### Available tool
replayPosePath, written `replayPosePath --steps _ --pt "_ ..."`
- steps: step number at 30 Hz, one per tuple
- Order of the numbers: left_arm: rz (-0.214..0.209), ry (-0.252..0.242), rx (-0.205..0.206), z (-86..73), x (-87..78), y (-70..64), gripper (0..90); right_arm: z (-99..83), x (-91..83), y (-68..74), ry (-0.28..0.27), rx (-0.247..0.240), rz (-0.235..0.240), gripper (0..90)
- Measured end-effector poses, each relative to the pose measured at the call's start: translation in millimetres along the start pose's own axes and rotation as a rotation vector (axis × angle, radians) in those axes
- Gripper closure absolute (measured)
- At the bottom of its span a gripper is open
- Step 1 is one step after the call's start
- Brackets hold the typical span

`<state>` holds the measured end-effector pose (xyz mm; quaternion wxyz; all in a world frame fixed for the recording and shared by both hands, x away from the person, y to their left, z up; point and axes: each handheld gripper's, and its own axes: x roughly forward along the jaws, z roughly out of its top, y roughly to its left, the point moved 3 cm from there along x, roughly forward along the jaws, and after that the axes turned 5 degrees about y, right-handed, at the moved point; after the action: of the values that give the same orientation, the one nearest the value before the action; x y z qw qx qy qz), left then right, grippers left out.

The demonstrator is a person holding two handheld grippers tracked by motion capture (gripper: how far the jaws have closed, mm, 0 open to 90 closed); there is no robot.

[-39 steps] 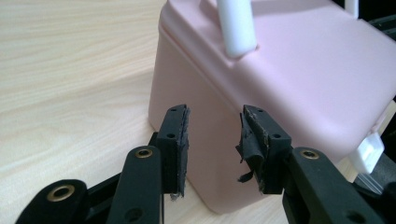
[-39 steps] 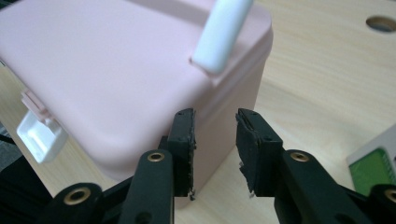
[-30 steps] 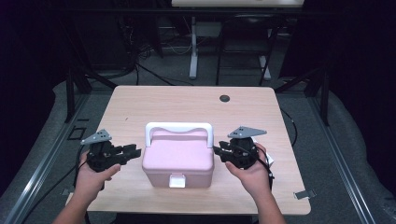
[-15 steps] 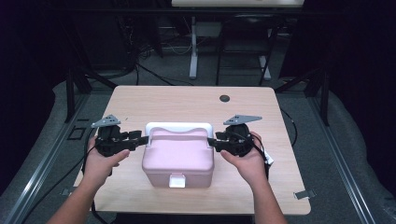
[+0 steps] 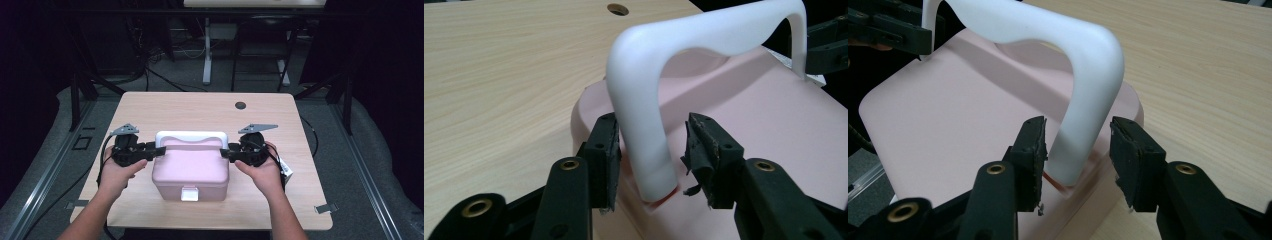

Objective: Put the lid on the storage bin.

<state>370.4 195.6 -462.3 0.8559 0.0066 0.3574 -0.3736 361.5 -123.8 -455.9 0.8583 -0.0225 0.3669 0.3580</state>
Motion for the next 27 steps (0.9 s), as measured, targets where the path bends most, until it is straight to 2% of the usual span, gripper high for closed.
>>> replayPosePath --steps 4,6,7,10,13,20,27 --pt "0.019 -0.003 0.004 0.4 1.9 -0.3 62.0 -0.8 3.2 1.4 0.000 0.002 0.016 61.4" --pt "0.023 -0.006 0.004 -0.2 1.4 0.2 64.2 -1.0 4.6 2.5 0.000 -0.003 0.012 61.6" --pt "0.031 -0.008 0.007 -1.3 -0.1 0.8 65.9 -1.2 6.0 4.4 0.005 -0.016 -0.007 62.0" --pt "0.020 -0.017 0.007 -2.1 -2.5 -0.3 68.8 -1.3 5.0 5.9 0.002 -0.022 -0.014 66.0" --pt "0.031 -0.026 0.019 -2.5 -3.6 -1.4 69.7 -1.2 3.7 6.8 -0.001 -0.024 -0.016 68.4" --pt "0.025 -0.035 0.024 -4.2 -6.4 -2.9 71.9 -1.8 1.4 8.8 -0.004 -0.032 -0.019 70.6" --pt "0.029 -0.042 0.033 -5.4 -8.7 -5.5 73.5 -2.8 -2.2 9.5 -0.011 -0.033 -0.002 73.3"
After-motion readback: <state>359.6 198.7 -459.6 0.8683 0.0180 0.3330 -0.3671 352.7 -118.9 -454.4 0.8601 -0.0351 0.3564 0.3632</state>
